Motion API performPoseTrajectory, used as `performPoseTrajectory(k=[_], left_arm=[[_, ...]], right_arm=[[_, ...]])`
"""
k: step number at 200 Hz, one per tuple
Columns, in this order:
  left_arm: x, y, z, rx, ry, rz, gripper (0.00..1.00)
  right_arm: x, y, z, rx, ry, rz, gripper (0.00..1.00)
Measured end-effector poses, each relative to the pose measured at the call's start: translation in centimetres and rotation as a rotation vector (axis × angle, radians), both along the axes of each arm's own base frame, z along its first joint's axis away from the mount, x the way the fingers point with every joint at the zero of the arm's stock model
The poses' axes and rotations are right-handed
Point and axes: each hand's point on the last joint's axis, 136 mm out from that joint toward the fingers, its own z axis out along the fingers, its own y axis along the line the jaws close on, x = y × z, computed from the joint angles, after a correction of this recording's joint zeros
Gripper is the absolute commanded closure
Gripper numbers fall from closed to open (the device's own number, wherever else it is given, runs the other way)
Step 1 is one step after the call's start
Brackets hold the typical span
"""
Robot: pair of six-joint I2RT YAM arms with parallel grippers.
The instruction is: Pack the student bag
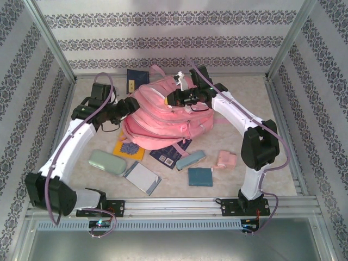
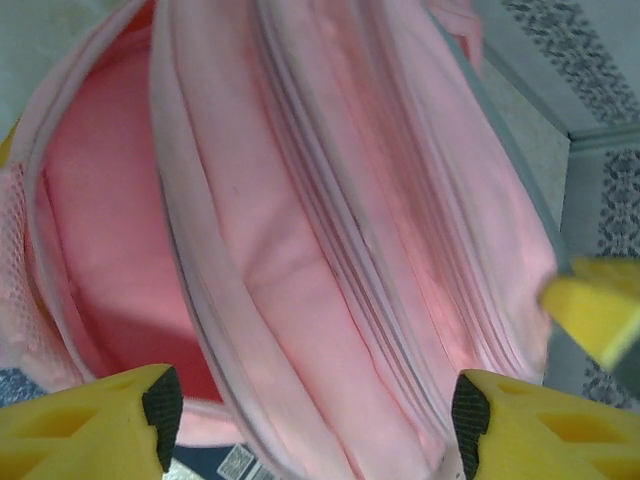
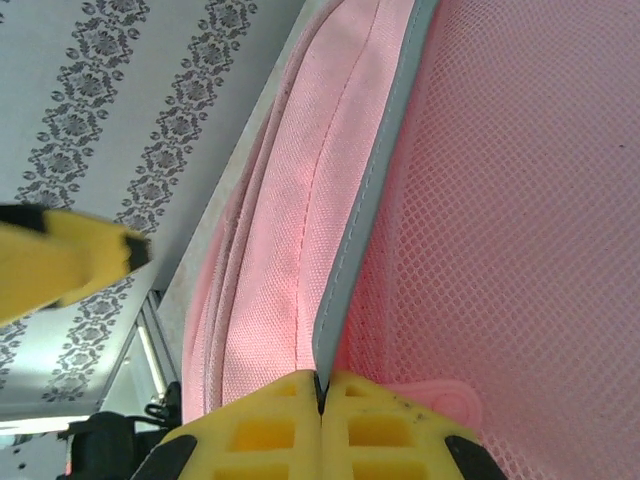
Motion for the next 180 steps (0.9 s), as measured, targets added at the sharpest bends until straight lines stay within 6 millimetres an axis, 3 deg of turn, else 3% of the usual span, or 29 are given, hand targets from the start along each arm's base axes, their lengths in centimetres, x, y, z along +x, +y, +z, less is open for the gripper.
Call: performPoseTrajectory(k=[31, 87, 104, 131, 156, 180], left_arm=[[2.7, 0.8, -2.8, -0.085, 0.057, 0.081, 0.22], [6.4, 0.1, -5.1, -0.191, 0.08, 0.142, 0.27], [7.1, 0.0, -5.6, -0.213, 0.083, 0.163, 0.39], [7.8, -0.2, -5.5, -0.252, 0.072, 0.184, 0.78], [8.4, -0.4, -4.6, -0.282, 0.051, 0.197, 0.99], [8.9, -0.4, -3.8, -0.293, 0.038, 0.224, 1.0]], right_arm=[[-0.7, -0.1, -0.1, 0.028, 0.014, 0.027, 1.0], [-1.0, 0.3, 0.3, 0.074, 0.02, 0.041, 1.0], [-0.9, 0.4, 0.3, 0.086, 0.027, 0.037, 1.0], [-0.7, 0.5, 0.6, 0.104, 0.034, 0.024, 1.0], [-0.5, 0.5, 0.6, 0.106, 0.051, 0.007, 1.0], [0.3, 0.0, 0.2, 0.067, 0.033, -0.057, 0.65]])
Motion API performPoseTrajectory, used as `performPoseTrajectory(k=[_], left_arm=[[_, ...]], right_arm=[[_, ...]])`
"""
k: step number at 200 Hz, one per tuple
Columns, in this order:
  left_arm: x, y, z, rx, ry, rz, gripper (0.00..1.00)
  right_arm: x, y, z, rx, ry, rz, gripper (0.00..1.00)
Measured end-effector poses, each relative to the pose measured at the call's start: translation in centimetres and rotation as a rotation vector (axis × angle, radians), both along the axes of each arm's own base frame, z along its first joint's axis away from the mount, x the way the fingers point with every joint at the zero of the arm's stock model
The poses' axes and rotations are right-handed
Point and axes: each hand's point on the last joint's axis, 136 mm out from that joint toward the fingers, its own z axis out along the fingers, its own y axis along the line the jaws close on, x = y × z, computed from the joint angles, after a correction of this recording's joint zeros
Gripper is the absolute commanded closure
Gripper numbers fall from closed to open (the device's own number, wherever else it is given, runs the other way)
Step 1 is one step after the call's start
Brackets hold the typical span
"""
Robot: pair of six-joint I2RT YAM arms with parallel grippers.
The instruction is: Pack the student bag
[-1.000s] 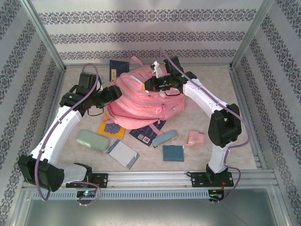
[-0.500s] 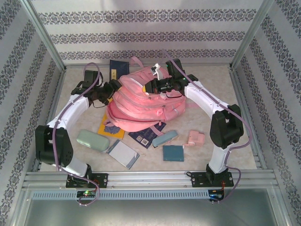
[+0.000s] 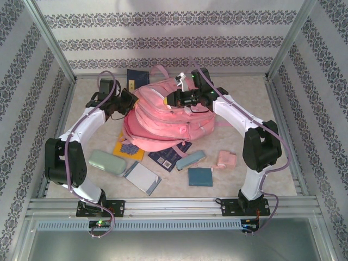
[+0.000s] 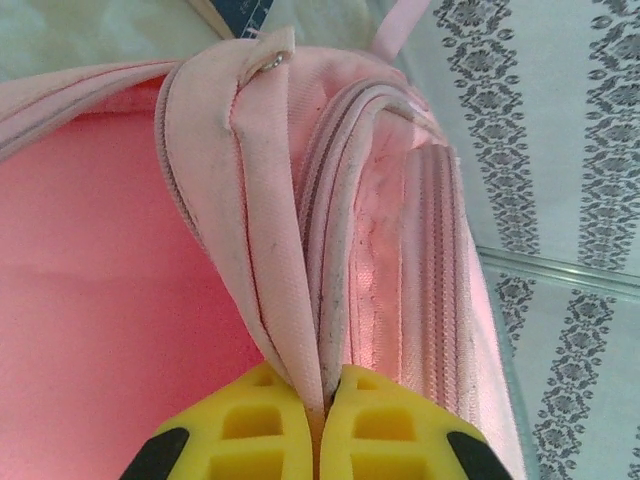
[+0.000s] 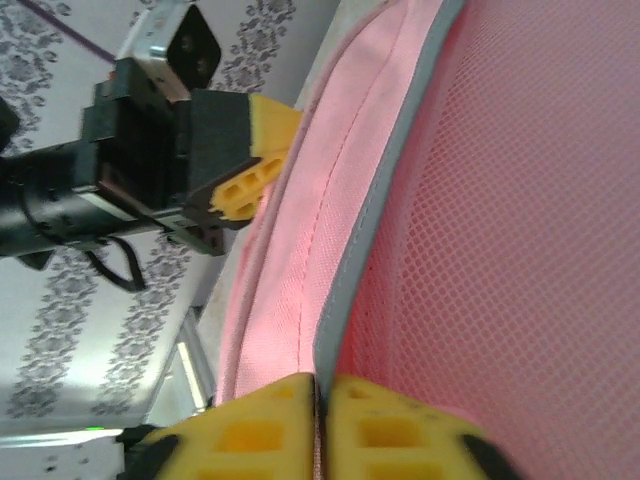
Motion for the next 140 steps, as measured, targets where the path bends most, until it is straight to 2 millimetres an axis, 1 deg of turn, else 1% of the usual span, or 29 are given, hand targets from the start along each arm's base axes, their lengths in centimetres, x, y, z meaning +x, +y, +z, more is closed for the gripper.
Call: performPoseTrajectory(k=[8, 20, 33, 42, 56, 68, 77, 84, 92, 104, 121, 140], left_arm=[[0.1, 0.1, 0.1, -0.001, 0.001, 0.013, 1.0], [0.1, 0.0, 0.1, -0.004, 0.008, 0.033, 1.0], [0.1, -0.1, 0.1, -0.013, 0.018, 0.052, 1.0], [0.3, -0.3, 0.4, -0.024, 0.02, 0.067, 1.0], [0.6, -0.7, 1.4, -0.039, 0.008, 0.082, 1.0], [1.1, -1.4, 2.9, -0.055, -0.017, 0.085, 1.0], [1.5, -2.0, 4.1, -0.068, -0.037, 0.085, 1.0], [1.9, -2.4, 5.0, -0.078, -0.052, 0.086, 1.0], [2.2, -2.9, 5.9, -0.09, -0.067, 0.085, 1.0], [2.8, -3.5, 6.9, -0.106, -0.081, 0.091, 1.0], [3.4, -3.8, 7.4, -0.125, -0.08, 0.119, 1.0], [4.1, -4.3, 7.5, -0.146, -0.065, 0.15, 1.0]], right_arm=[[0.4, -0.5, -0.2, -0.034, -0.013, -0.044, 0.58], [0.7, -1.8, -0.1, -0.094, -0.034, -0.123, 0.54], [0.8, -3.5, 0.6, -0.156, -0.073, -0.209, 0.53], [0.6, -5.2, 1.3, -0.206, -0.101, -0.282, 0.52], [-0.6, -7.5, 2.4, -0.257, -0.137, -0.365, 0.54], [-2.2, -9.4, 3.3, -0.279, -0.163, -0.417, 0.57], [-3.5, -10.3, 3.6, -0.284, -0.177, -0.435, 0.59], [-4.6, -10.6, 3.7, -0.284, -0.187, -0.432, 0.61], [-5.9, -10.5, 3.7, -0.286, -0.198, -0.414, 0.63], [-8.1, -9.5, 3.5, -0.292, -0.212, -0.353, 0.65], [-11.2, -6.7, 3.0, -0.288, -0.241, -0.212, 0.67], [-14.6, -3.4, 2.3, -0.287, -0.263, -0.055, 0.67]])
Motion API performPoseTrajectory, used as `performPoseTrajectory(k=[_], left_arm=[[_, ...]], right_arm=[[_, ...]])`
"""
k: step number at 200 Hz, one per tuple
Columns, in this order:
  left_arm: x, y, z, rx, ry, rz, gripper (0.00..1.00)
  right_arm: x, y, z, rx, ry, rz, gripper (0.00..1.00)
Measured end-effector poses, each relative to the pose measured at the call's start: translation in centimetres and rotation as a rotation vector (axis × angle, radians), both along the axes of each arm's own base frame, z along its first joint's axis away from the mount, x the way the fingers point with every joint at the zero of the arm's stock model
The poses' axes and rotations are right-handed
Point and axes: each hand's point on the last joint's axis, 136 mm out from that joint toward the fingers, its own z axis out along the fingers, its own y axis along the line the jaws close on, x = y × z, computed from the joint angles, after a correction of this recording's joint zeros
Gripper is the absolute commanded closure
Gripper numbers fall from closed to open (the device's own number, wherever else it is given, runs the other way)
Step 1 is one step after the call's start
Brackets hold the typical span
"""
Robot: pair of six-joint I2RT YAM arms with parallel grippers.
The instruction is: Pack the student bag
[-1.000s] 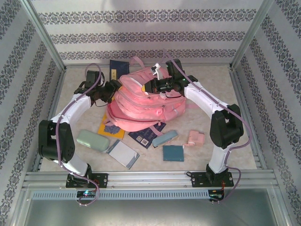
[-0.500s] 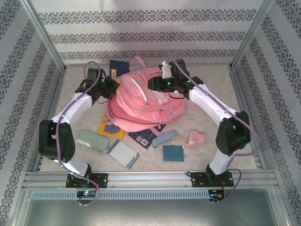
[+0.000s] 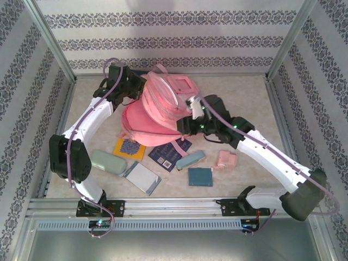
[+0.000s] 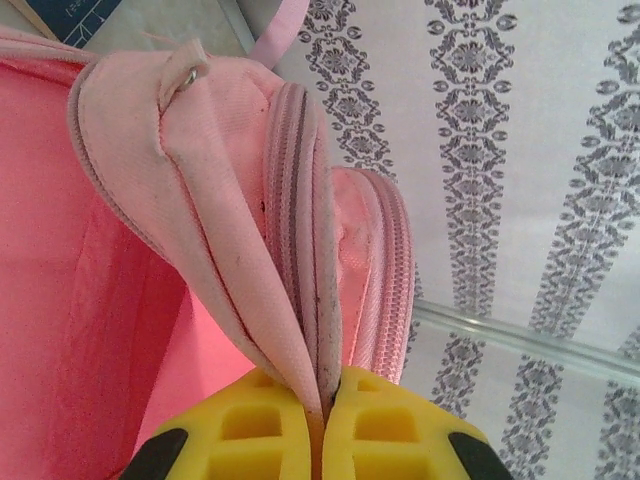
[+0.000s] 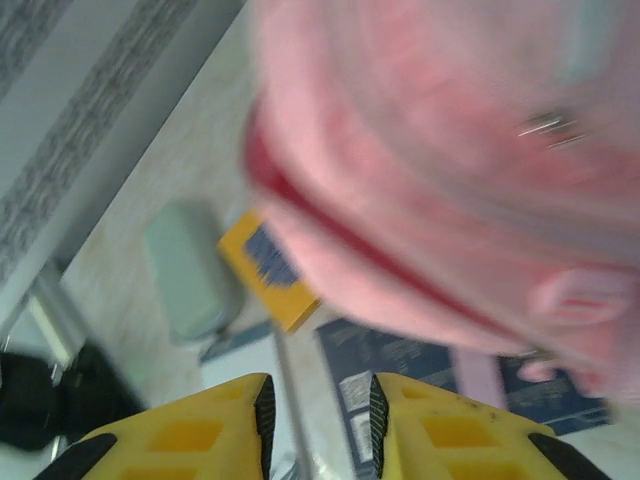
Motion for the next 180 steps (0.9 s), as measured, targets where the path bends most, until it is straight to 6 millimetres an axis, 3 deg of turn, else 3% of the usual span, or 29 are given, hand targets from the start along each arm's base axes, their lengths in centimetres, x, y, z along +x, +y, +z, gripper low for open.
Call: performPoseTrajectory(k=[26, 45, 63, 93, 143, 180], left_arm=[[0.9, -1.1, 0.2, -0.034, 0.016, 0.022, 1.0], [1.6, -2.4, 0.7, -0.049, 0.011, 0.022, 1.0], [1.7, -3.4, 1.3, -0.059, 0.002, 0.015, 1.0], [1.4, -4.7, 1.8, -0.056, -0.008, 0.005, 1.0], [1.4, -5.3, 1.0, -0.049, 0.005, 0.039, 1.0], [2.0, -6.7, -0.6, -0.049, 0.015, 0.05, 1.0]], right_arm=[[-2.3, 3.7, -2.2, -0.073, 0.025, 0.139, 0.62], [-0.5, 5.4, -4.5, -0.154, 0.045, 0.116, 0.61], [2.3, 5.5, -6.6, -0.241, 0.042, 0.039, 0.61], [8.0, 2.7, -8.0, -0.322, 0.043, -0.146, 0.6], [15.0, -3.1, -6.3, -0.305, 0.043, -0.352, 0.56], [18.3, -5.5, -6.5, -0.269, 0.085, -0.393, 0.48]])
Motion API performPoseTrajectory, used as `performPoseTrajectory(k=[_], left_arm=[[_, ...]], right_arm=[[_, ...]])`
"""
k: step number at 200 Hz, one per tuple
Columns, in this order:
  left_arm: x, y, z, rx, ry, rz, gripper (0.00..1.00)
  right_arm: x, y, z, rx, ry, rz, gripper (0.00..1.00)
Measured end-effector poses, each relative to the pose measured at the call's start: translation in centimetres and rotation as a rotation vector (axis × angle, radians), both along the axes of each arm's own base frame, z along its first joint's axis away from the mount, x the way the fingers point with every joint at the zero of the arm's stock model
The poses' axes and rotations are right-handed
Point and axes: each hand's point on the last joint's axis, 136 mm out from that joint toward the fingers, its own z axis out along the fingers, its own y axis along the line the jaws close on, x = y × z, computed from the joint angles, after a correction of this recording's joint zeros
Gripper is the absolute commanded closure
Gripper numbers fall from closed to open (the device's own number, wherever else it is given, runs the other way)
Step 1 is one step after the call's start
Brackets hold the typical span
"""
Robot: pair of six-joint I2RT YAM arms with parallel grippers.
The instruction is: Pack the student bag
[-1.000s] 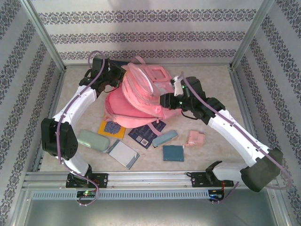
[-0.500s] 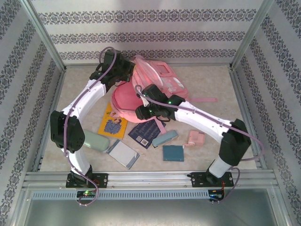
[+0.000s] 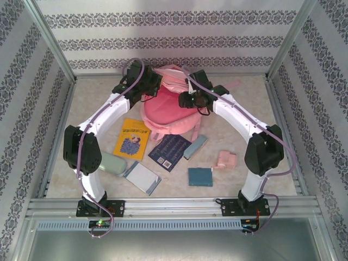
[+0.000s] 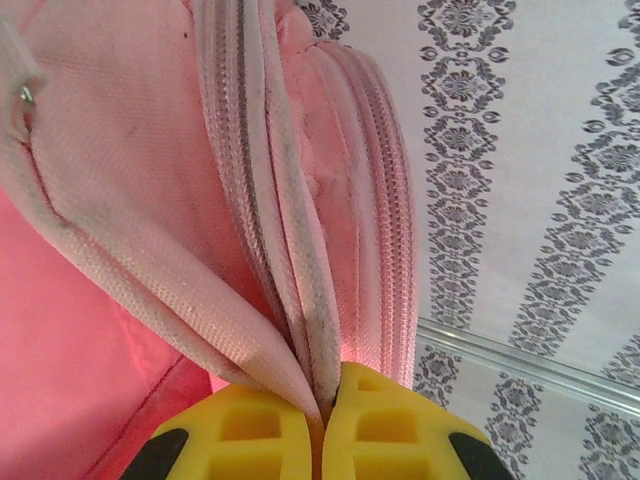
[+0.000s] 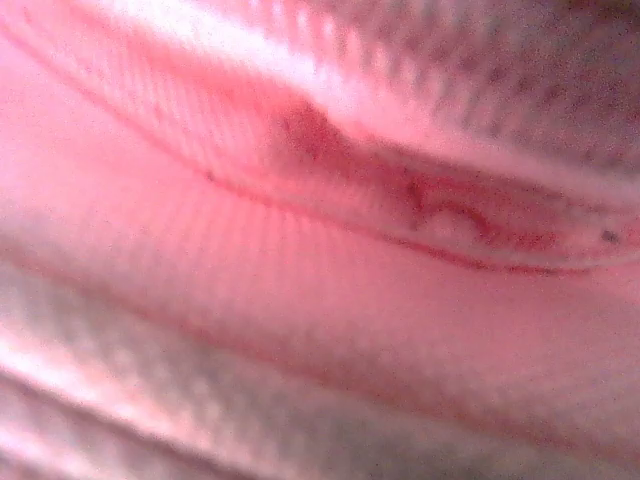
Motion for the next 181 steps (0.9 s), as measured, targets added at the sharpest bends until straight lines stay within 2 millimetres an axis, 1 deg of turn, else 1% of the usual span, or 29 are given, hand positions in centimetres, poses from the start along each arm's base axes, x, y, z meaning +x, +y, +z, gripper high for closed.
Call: performPoseTrajectory(k=[19, 39, 61, 74, 87, 108, 132, 151, 160, 166, 181], left_arm=[[0.6, -1.1, -1.3, -0.008, 0.007, 0.001, 1.0], [0.9, -2.9, -2.1, -0.027, 0.003, -0.006, 1.0], [1.4, -4.6, -2.2, -0.061, -0.023, -0.008, 1.0], [1.8, -5.4, -2.1, -0.082, -0.042, -0.007, 1.0], [2.1, -6.2, -2.0, -0.096, -0.058, -0.012, 0.99], [2.0, -7.3, -2.5, -0.101, -0.06, -0.028, 0.98], [1.7, -8.2, -2.9, -0.101, -0.056, -0.046, 0.95], [1.7, -8.8, -3.3, -0.105, -0.054, -0.068, 0.93], [1.6, -9.2, -3.6, -0.104, -0.05, -0.081, 0.93], [1.4, -9.5, -3.9, -0.103, -0.045, -0.094, 0.93], [1.0, -10.5, -4.7, -0.098, -0.031, -0.127, 0.88]], right_arm=[[0.9, -0.8, -0.3, 0.04, 0.024, -0.008, 0.42], [1.1, -1.5, -0.5, 0.07, 0.056, -0.009, 0.34], [0.7, -1.7, -0.3, 0.086, 0.069, -0.001, 0.33], [-0.5, -1.6, -0.2, 0.086, 0.075, 0.011, 0.34], [-2.2, -1.8, 0.0, 0.081, 0.08, 0.021, 0.35], [-4.8, -3.0, 1.7, 0.077, 0.048, 0.017, 0.37], [-7.4, -5.6, 3.9, 0.061, -0.011, -0.041, 0.39], [-8.9, -7.8, 5.1, 0.071, -0.034, -0.122, 0.36], [-9.7, -8.8, 5.2, 0.086, -0.028, -0.163, 0.36], [-10.1, -9.5, 5.1, 0.097, -0.02, -0.194, 0.34], [-11.5, -11.2, 4.3, 0.112, 0.018, -0.263, 0.31]])
